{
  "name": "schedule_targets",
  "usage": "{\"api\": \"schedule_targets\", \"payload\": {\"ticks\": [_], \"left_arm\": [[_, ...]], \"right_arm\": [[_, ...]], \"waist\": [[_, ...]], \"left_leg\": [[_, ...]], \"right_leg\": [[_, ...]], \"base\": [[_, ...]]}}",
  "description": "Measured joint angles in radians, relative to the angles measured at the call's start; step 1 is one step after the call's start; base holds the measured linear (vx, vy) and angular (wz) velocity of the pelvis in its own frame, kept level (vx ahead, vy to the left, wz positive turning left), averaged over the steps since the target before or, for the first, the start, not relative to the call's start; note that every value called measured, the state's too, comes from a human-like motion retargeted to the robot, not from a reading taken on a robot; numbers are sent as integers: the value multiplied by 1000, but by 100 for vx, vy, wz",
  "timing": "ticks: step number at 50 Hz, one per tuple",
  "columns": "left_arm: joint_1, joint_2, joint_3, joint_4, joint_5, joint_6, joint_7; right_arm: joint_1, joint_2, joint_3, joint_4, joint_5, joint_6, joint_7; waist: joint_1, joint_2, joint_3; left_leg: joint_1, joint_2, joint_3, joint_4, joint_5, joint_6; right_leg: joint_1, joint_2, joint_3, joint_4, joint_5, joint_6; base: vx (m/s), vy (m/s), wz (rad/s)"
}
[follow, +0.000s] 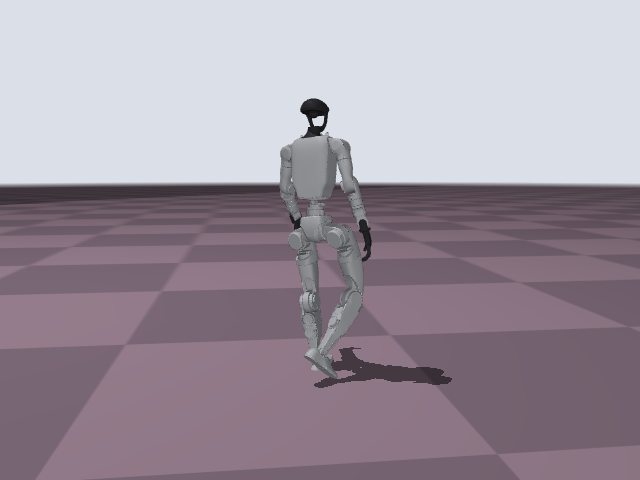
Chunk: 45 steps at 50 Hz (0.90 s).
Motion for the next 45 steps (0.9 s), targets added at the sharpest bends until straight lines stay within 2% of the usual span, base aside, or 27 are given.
{"api": "schedule_targets", "payload": {"ticks": [4, 8, 12, 15, 18, 21, 22, 23, 24, 28, 33, 35, 37, 40, 42, 45], "left_arm": [[-78, 32, -55, -189, -56, -32, 20], [-149, 61, -100, -365, -119, -57, 32], [-211, 80, -133, -504, -178, -77, 59], [-243, 86, -149, -583, -219, -92, 86], [-272, 91, -158, -646, -251, -102, 117], [-287, 93, -163, -693, -267, -118, 137], [-292, 102, -163, -711, -355, -132, 128], [-306, 130, -160, -737, -615, -161, 94], [-309, 145, -159, -747, -712, -173, 79], [-288, 143, -159, -724, -716, -181, 80], [-208, 94, -158, -590, -657, -185, 109], [-157, 64, -158, -506, -641, -178, 122], [-103, 27, -155, -394, -633, -162, 134], [-1, -21, -146, -217, -630, -116, 153], [79, -46, -130, -95, -624, -83, 164], [194, -70, -85, 89, -604, -45, 180]], "right_arm": [[100, 21, 39, -8, 75, -8, 22], [165, 45, 93, -41, 119, -14, 53], [184, 56, 134, -75, 136, -8, 64], [178, 50, 147, -95, 139, 2, 53], [148, 35, 143, -108, 129, 18, 43], [118, 16, 132, -118, 111, 23, 46], [99, 9, 142, -115, 102, 26, 56], [58, 2, 182, -101, 88, 36, 83], [39, -4, 194, -95, 85, 39, 92], [13, -30, 177, -83, 99, 34, 87], [-18, -50, 176, -37, 98, 24, 66], [-36, -52, 184, -11, 89, 24, 56], [-71, -55, 201, 24, 81, 29, 54], [-126, -55, 235, 64, 78, 47, 54], [-164, -55, 256, 80, 79, 60, 44], [-232, -57, 273, 91, 76, 75, 15]], "waist": [[-57, 18, 14], [-114, 21, 32], [-155, -2, 49], [-172, -35, 63], [-180, -69, 92], [-176, -86, 115], [-171, -86, 128], [-159, -81, 153], [-152, -78, 165], [-133, -79, 162], [-85, -79, 125], [-60, -80, 107], [-37, -92, 87], [-15, -122, 48], [-19, -138, 6], [-20, -167, -39]], "left_leg": [[47, -36, -198, 20, -7, -19], [107, -73, -403, 15, 0, -25], [170, -117, -593, -3, 17, -20], [217, -161, -720, -13, 29, -19], [271, -194, -837, -25, 39, -20], [318, -202, -937, -36, 48, -16], [335, -194, -965, -40, 50, -16], [358, -171, -985, -48, 50, -21], [375, -157, -1008, -52, 51, -22], [408, -147, -1108, -51, 76, -14], [409, -144, -1210, -28, 119, -36], [395, -149, -1203, 2, 138, -54], [343, -189, -1117, 102, 147, -65], [170, -274, -839, 395, 137, -45], [20, -269, -592, 582, 118, 8], [-117, -209, -277, 719, 51, 112]], "right_leg": [[-51, -3, 64, -95, -60, -52], [-62, 19, 150, -291, -69, -42], [-43, 25, 247, -559, -6, 1], [-17, -9, 283, -773, 56, 43], [1, -46, 275, -933, 94, 111], [7, -47, 301, -1026, 94, 181], [9, -31, 323, -1042, 83, 208], [15, 8, 351, -1044, 62, 246], [23, 33, 382, -1047, 47, 258], [62, 59, 483, -1049, 35, 258], [106, 25, 403, -1051, 52, 258], [124, 8, 358, -1052, 34, 258], [137, -16, 331, -1052, 11, 258], [142, -70, 285, -1048, -15, 258], [130, -109, 234, -1038, -33, 258], [125, -166, 165, -1026, -57, 258]], "base": [[34, 6, 261], [31, -1, 277], [29, -6, 258], [30, -9, 227], [31, -11, 201], [33, -14, 172], [37, -30, 135], [40, -37, 125], [42, -35, 127], [41, -16, 147], [42, -20, 124], [41, -24, 109], [40, -23, 106], [35, -13, 125], [31, -3, 160], [30, -5, 146]]}}
